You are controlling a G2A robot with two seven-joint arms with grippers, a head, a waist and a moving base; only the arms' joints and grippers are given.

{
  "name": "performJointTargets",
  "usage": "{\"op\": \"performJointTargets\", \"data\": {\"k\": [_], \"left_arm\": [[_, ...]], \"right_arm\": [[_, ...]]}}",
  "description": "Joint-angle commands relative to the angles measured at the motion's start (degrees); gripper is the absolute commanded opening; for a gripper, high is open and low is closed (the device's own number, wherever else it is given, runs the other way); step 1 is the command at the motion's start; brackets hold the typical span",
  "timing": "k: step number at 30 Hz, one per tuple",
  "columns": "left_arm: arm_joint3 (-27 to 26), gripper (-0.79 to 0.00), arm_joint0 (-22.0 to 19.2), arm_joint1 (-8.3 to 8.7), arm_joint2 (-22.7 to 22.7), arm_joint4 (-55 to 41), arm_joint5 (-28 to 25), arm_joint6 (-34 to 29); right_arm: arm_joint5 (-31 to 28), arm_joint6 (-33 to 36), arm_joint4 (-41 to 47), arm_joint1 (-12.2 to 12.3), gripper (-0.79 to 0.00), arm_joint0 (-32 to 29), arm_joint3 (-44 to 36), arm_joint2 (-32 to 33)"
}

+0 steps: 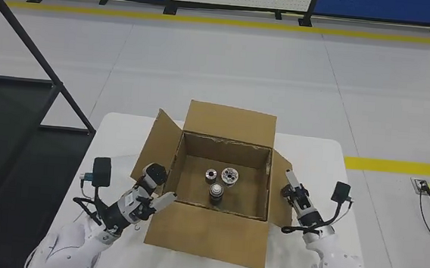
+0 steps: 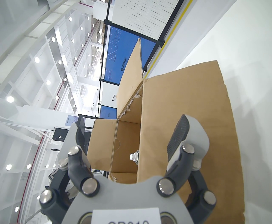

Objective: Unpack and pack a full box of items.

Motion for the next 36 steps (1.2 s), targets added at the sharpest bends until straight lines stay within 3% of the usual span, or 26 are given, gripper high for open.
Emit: {"op": "performJointTargets", "data": {"k": [1, 24, 31, 36], "left_arm": [[-0.4, 0.0, 0.8, 0.13, -0.5, -0.2, -0.5, 0.4], [-2.1, 0.0, 7.5, 1.32, -5.9, -2.5, -3.8, 4.0], [-2.4, 0.0, 8.6, 1.45, -6.6, -3.0, -5.4, 6.5], [-3.6, 0.0, 10.5, 1.47, -9.0, -2.9, -7.6, 10.5]], "right_arm": [[-0.2, 0.4, 0.3, -0.1, 0.0, 1.0, 1.1, -0.5], [-0.8, 1.9, 0.8, -1.6, 0.0, 10.2, 8.7, -6.0], [-4.9, -1.1, -0.1, -2.0, 0.0, 10.0, 5.6, -6.5], [-4.0, 0.6, -4.6, -2.1, 0.0, 11.2, 1.2, -8.7]]}}
